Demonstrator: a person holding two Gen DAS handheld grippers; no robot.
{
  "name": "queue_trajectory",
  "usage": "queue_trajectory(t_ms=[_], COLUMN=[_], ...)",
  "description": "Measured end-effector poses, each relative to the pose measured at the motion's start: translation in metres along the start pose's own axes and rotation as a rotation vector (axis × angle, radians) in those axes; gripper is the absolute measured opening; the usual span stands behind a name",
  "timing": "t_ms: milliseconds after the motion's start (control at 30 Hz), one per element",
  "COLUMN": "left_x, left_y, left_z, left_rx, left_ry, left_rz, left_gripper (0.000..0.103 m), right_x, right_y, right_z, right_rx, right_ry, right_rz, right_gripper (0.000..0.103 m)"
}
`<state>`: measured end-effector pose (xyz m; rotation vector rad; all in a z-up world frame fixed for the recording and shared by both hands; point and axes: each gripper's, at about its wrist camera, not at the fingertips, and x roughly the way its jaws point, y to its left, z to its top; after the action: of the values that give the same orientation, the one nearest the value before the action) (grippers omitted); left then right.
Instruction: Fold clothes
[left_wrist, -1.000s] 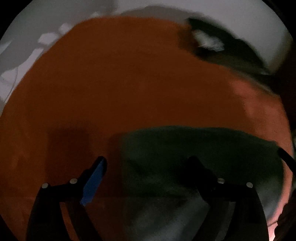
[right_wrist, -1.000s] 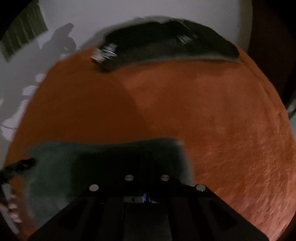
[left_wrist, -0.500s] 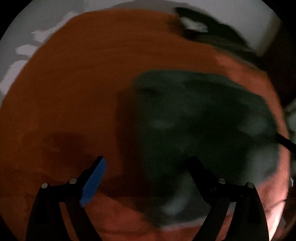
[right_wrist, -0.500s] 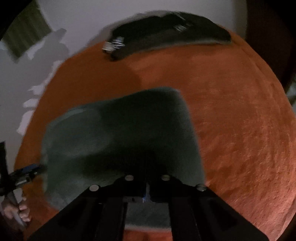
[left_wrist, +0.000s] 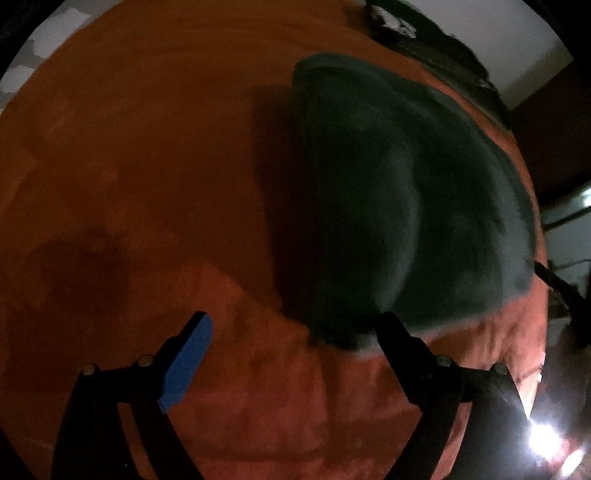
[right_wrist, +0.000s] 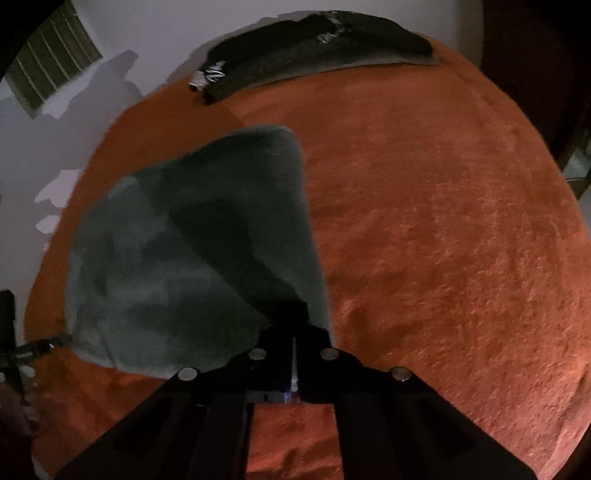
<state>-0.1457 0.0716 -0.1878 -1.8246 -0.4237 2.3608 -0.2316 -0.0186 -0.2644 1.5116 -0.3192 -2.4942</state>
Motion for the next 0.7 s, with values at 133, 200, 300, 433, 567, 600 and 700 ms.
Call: queue_trajectory(t_ms=[133,200,300,433,567,600,700], left_x=[-0.007,-0.007,-0.011,0.017,0.035,0.038,0.046], left_y=[-0.012,-0.021,-0.036,-0.056,-0.060,-0.061,-0.076], left_z=[-0.010,-0.014,-0.031,-0.061,-0.071,-0.072,-0.068], left_rx=[0.042,0.089,0.275,0.484,0.557,0.571,0.603], left_ry=[-0.032,-0.066,-0.153,-0.158,-0.245,-0.270,-0.380], left_rz=[-0.117,-0.121,-0.024,0.153,0.277,0.301,0.310], left_gripper=[0.091,0.091,0.091,0.091,0.091,0.091,0.088], right_x=[-0.005,0.001,0.014,0.011,0.010,0.010,0.008], right_y=[0.025,0.035,0.045,0.053,0.056,0.057,0.060], right_z=[-0.005,-0.008,-0.012,-0.023,-0.031,-0.032,-0.033], right_rx=[-0.032,-0.047,-0.076,-0.101,-0.097,-0.096,-0.096], right_ry=[0.032,0.046,0.070,0.094,0.106,0.107,0.108], right_rz=[0.127,0.149,0.162,0.158,0.155,0.153,0.150], right_gripper=[0.002,0.002,0.002,0.002,0.002,0.002,0.002])
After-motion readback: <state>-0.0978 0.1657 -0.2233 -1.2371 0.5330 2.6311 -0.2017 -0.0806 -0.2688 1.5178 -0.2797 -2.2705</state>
